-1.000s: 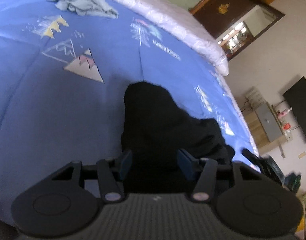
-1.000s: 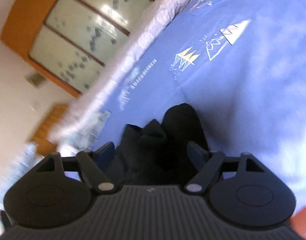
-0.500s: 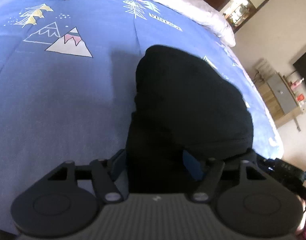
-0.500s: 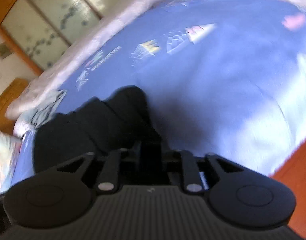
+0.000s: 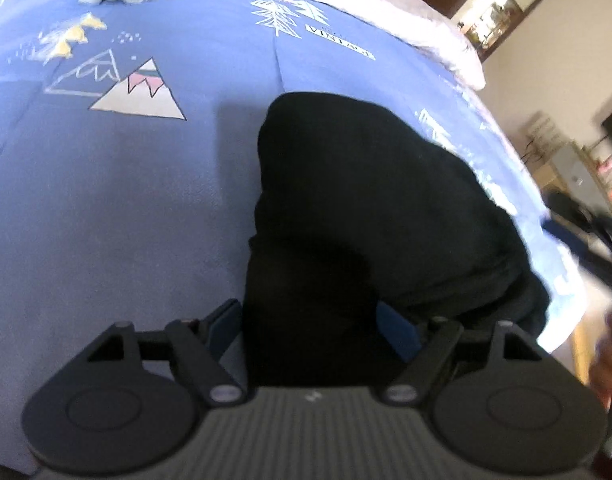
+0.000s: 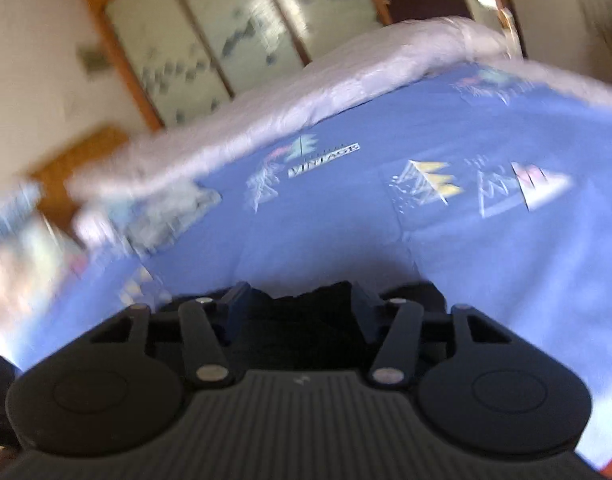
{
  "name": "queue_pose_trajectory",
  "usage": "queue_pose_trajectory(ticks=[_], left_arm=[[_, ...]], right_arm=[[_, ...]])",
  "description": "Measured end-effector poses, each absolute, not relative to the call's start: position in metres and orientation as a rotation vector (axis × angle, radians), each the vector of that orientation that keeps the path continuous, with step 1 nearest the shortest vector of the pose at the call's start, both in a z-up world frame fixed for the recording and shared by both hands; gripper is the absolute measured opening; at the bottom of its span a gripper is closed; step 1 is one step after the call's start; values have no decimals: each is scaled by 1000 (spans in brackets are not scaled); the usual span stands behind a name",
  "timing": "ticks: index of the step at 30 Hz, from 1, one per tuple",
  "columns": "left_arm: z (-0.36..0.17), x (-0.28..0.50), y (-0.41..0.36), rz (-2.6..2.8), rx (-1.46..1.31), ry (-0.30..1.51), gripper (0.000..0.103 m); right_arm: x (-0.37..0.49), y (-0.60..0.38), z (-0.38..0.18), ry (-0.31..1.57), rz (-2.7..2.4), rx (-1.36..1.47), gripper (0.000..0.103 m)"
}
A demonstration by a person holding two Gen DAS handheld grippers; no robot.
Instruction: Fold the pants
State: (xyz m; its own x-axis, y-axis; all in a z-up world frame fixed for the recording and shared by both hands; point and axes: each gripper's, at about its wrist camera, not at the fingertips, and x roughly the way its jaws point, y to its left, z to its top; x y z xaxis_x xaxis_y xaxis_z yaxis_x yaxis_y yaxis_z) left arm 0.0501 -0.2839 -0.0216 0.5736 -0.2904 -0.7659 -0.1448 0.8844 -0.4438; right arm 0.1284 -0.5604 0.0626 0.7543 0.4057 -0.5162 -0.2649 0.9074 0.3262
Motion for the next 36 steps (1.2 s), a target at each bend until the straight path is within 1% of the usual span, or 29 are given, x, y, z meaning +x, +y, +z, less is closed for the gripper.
queue_pose_trajectory(ticks=[3,4,5,6,7,8,11,12,13,15,17,19,21,22,23,25,27,28,29,31,33,36], left_arm=[[-24,49,-285,-86,-492,964,77],[-24,49,-283,-88,-498,966,77],[-25,49,-282,-90,-507,968,77],[-26,49,-280,-91,-516,969,77],[-27,49,-280,-93,-520,970,77],[-28,49,-279,-96,-522,969,77],[-28,49,-279,-100,-522,965,77],[-29,49,-279,-102,-524,965,79],[-29,50,-279,-106,-530,963,83],[-30,51,-280,-115,-534,960,87],[-30,53,-286,-117,-508,959,89],[-29,54,-292,-105,-466,964,89],[-26,54,-292,-106,-462,971,87],[-24,54,-289,-112,-479,974,85],[-22,53,-283,-117,-507,972,85],[-19,51,-273,-125,-558,958,85],[-16,52,-267,-141,-586,948,85],[-16,53,-266,-147,-587,950,85],[-18,55,-266,-154,-585,958,85],[-22,58,-268,-176,-592,982,85],[-30,60,-271,-204,-620,1010,85],[-32,57,-277,-209,-607,996,86]], right_arm=[[159,-549,44,661,280,123,59],[173,-551,36,715,281,117,60],[177,-560,29,780,315,139,50],[184,-568,24,843,369,199,32],[185,-575,24,869,409,245,13],[183,-579,27,860,441,267,12],[162,-602,48,750,459,332,10],[154,-616,53,715,441,387,10],[146,-628,55,683,413,422,10],[136,-648,49,645,323,452,10],[143,-657,25,691,226,429,11],[158,-657,-10,792,191,442,15],[150,-662,-13,749,192,489,32],[146,-665,-7,734,182,508,58],[139,-671,-1,717,169,526,72],[123,-686,4,683,201,576,73],[107,-696,6,677,233,622,81],[96,-704,4,672,252,644,87],[92,-703,1,672,266,664,89],[81,-706,-8,709,294,718,89],[91,-693,-13,752,316,740,90],[94,-691,-18,801,306,769,90]])
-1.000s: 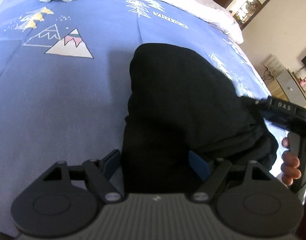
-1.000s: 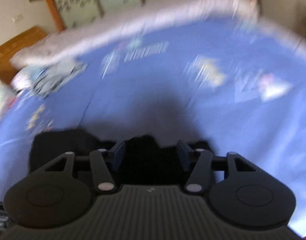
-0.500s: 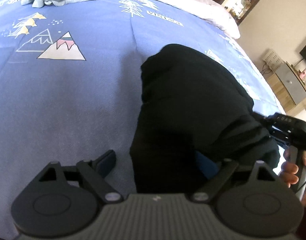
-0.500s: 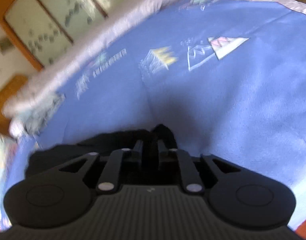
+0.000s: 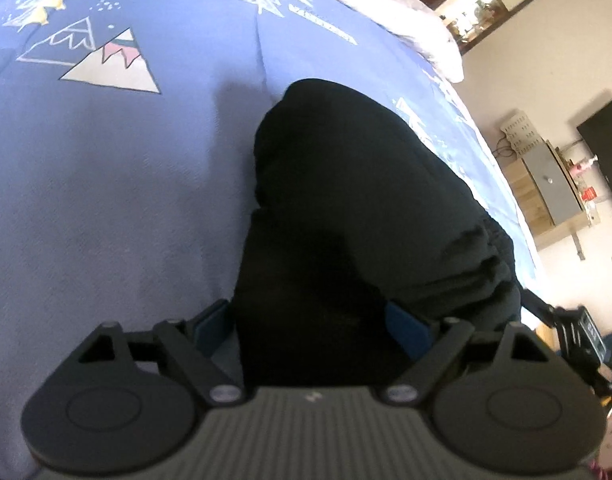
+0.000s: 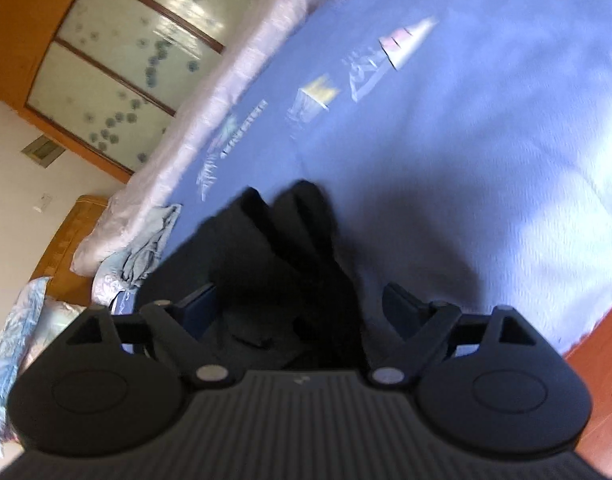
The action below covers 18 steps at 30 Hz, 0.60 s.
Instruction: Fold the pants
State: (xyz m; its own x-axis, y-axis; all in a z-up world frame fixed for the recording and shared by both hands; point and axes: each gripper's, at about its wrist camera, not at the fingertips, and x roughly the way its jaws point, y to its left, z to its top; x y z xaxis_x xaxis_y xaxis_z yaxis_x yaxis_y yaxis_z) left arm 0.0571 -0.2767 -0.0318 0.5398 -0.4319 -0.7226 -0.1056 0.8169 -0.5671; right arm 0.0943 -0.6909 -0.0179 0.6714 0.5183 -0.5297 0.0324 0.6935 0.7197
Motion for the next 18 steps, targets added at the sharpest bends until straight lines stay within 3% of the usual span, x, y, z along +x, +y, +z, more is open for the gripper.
queue_pose_trajectory(ticks=[5,6,7,8,9,10,11,15,18], left_arm=[[-30,60,-277,-202,-644,1007,81],[-31,62,-279,-193,-646,1010,78],[-30,64,-282,-185,-640,1011,66],[-31,66,-285,-189,-629,1014,59],[-30,69,-290,-197,-613,1017,45],[-29,69,-294,-197,-597,1013,38],[-27,70,-297,-201,-574,1005,34],[-12,64,-296,-217,-526,960,19],[10,57,-289,-259,-531,890,18]], right_arm=[[108,-681,-28,856,366,863,91],[108,-679,-28,844,361,867,92],[108,-676,-26,839,356,864,92],[107,-671,-22,846,363,836,85],[104,-669,-18,870,383,805,77],[101,-664,-15,890,375,771,60],[100,-659,-14,913,368,749,53],[92,-650,7,894,380,760,44],[90,-635,40,838,432,725,41]])
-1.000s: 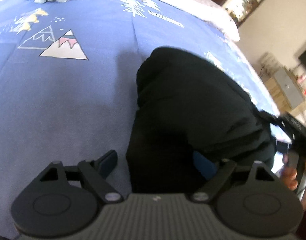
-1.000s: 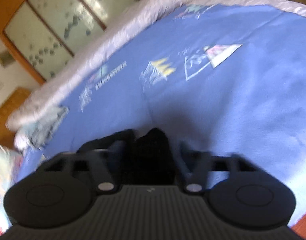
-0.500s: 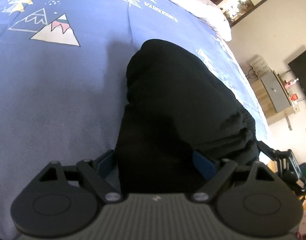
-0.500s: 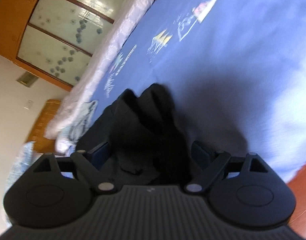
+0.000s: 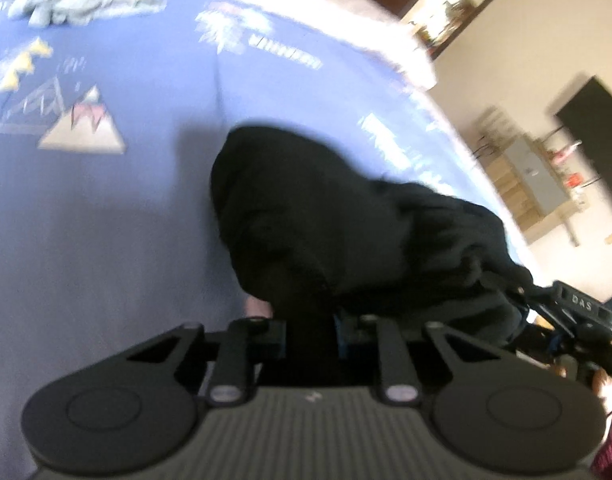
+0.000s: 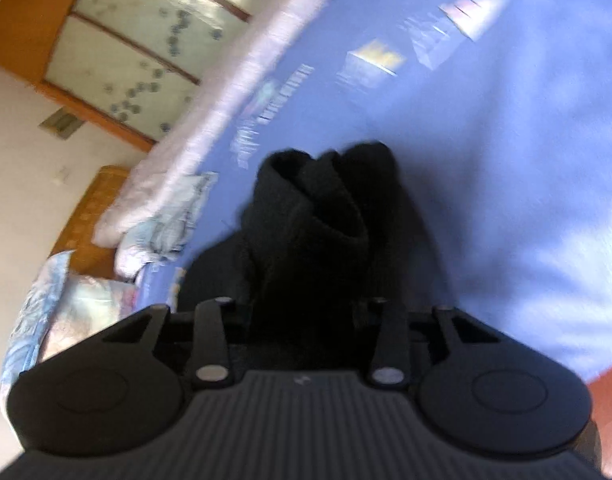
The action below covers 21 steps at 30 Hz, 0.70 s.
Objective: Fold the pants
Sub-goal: 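Lower the folded pants onto the sheet with both grippers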
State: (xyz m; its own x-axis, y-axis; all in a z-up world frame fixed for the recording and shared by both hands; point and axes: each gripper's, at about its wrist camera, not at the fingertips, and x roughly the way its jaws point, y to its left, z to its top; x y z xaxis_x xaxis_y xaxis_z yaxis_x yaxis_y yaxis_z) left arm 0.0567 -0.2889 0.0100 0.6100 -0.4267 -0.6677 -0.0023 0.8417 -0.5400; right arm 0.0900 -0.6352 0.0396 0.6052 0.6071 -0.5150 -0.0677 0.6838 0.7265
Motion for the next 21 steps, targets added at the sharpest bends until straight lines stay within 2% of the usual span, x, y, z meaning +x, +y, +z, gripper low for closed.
queue_pose_trajectory(ticks=[5,14,21], left_arm=[[47,53,-257,-251,-601,759,17],[89,60,-144,-81,-698,590,17],[111,136,-91,-25,-709,560,17]], right_arm=[[106,-589,93,727,554,630,40],[177,-465,128,645,768,478,39],[243,-408,147,574,785,415,38]])
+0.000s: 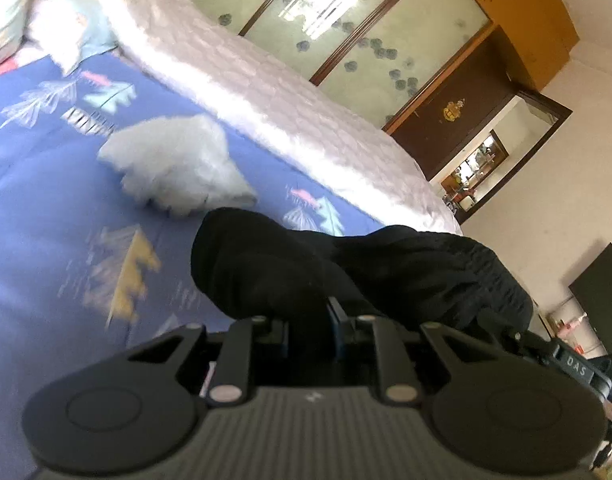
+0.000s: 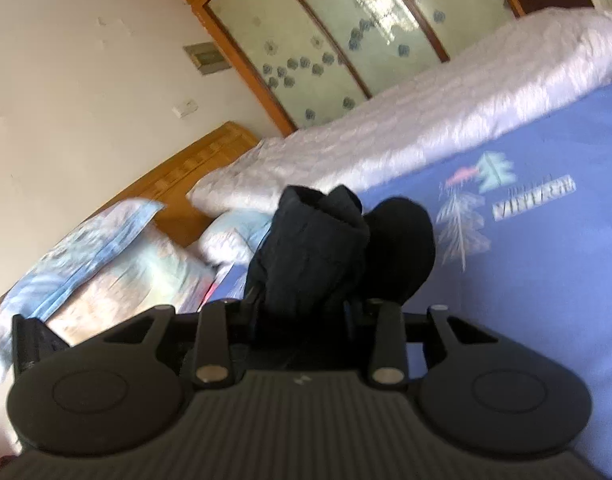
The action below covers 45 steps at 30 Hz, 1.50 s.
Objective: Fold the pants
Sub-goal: 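Lower the folded pants onto the sheet with both grippers, then open both grippers and pull them back from the folded pants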
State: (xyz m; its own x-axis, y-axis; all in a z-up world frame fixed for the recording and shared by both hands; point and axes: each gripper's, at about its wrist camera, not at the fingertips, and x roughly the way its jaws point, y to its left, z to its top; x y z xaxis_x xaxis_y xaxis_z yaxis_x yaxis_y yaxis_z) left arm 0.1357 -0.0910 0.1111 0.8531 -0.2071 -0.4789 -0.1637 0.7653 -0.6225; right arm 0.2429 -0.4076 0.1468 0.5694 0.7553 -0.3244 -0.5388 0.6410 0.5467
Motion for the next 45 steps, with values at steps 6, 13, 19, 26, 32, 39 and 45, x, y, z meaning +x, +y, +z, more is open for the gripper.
queue_pose_trajectory(ticks=[6,13,19,26,32,39,45], left_arm=[[89,225,-101,-65,-659,542,17],[-40,320,-133,147,-575,723,37],[-33,299,-149,217,-519,718,43],[30,231,-183,326,-352,760,43],[72,160,-233,276,-287,732,43],[97,91,-284,244,-225,698,53],[105,52,-303,244,-205,687,57]], right_arm=[[311,-423,126,536,665,435,38],[386,-424,2,706,428,361,50],[366,-451,-20,734,378,409,68],[291,-466,27,672,305,319,68],[202,-474,52,613,352,228,68],[126,-487,71,553,353,184,72],[94,-503,74,575,348,236,72]])
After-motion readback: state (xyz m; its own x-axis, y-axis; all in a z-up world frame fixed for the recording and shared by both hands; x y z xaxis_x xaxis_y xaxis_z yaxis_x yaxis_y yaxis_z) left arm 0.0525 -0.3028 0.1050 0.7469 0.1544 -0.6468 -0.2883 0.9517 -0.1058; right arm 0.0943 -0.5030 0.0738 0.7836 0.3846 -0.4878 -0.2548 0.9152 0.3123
